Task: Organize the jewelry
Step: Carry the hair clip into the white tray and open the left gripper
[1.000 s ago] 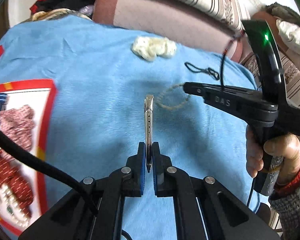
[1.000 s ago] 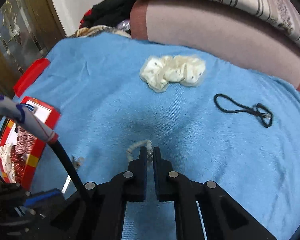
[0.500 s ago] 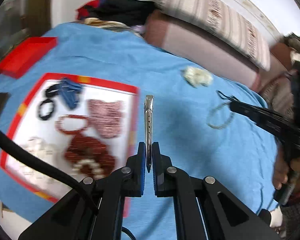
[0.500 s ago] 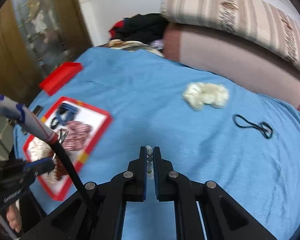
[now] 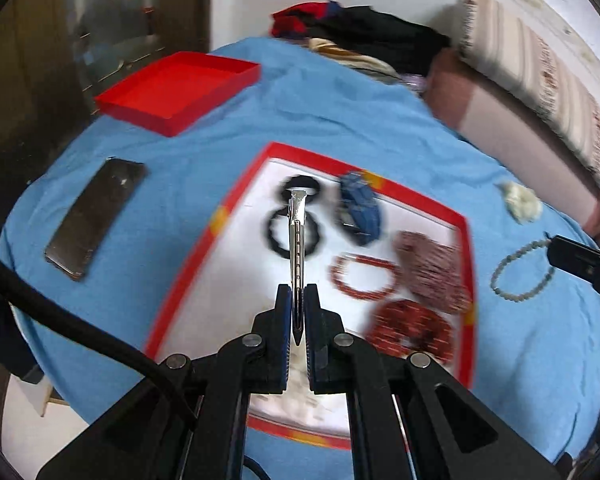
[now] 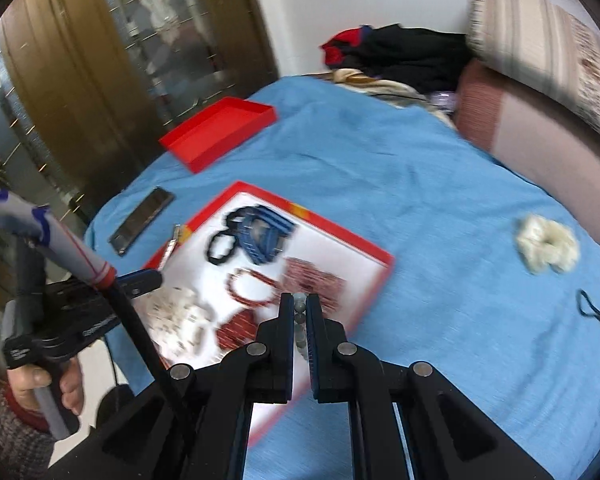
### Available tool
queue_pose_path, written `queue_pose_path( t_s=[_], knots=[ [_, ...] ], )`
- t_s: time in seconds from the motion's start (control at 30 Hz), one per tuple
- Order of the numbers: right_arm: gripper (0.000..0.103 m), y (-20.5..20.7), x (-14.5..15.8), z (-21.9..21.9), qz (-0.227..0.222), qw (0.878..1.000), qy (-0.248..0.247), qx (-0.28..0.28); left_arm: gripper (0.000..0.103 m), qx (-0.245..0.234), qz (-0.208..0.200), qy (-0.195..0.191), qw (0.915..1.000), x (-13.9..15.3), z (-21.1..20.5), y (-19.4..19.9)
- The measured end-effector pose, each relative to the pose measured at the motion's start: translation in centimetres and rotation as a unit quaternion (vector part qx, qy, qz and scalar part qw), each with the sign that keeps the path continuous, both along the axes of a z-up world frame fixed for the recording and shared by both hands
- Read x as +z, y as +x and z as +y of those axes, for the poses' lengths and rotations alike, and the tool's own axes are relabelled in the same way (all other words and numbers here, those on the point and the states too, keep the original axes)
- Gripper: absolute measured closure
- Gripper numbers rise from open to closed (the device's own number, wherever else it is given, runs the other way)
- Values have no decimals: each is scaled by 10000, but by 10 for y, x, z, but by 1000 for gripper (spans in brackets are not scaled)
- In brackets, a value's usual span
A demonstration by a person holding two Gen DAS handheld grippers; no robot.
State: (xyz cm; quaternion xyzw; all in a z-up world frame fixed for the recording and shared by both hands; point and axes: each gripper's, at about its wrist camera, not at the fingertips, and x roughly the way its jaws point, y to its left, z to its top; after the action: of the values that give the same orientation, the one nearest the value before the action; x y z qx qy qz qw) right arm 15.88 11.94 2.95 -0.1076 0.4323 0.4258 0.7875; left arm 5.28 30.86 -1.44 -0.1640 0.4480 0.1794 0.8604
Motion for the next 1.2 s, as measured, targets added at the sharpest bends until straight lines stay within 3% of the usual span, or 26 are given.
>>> queue_pose_path(
  t_s=[0.23, 0.4, 0.57, 0.8, 0.9, 0.97, 1.2],
  knots=[
    [97, 2, -11, 57, -87, 9997, -117, 214, 97, 216, 193, -113, 9995, -23, 40, 5],
    [97, 43, -42, 75, 157, 9995, -248, -128, 97, 263, 293, -205, 9990, -38, 51, 10],
    [97, 72, -74, 69, 470, 9968, -418, -502, 97, 287, 347, -280, 9986, -46, 54, 14],
    [96, 80, -81, 42, 454, 9946, -518, -774, 97, 418, 375, -193, 9982, -47, 54, 13],
    [87, 78, -73, 30, 422, 9945, -425, -860, 86, 433, 331, -143, 9984, -40, 51, 10],
    [70, 73, -64, 19, 291, 9948, -345, -916, 73, 474, 280, -133, 9984, -34, 49, 7],
    [67, 39, -55, -12, 187, 9955, -305, -875, 61, 584, 104, 10, 9982, -11, 34, -12]
  ],
)
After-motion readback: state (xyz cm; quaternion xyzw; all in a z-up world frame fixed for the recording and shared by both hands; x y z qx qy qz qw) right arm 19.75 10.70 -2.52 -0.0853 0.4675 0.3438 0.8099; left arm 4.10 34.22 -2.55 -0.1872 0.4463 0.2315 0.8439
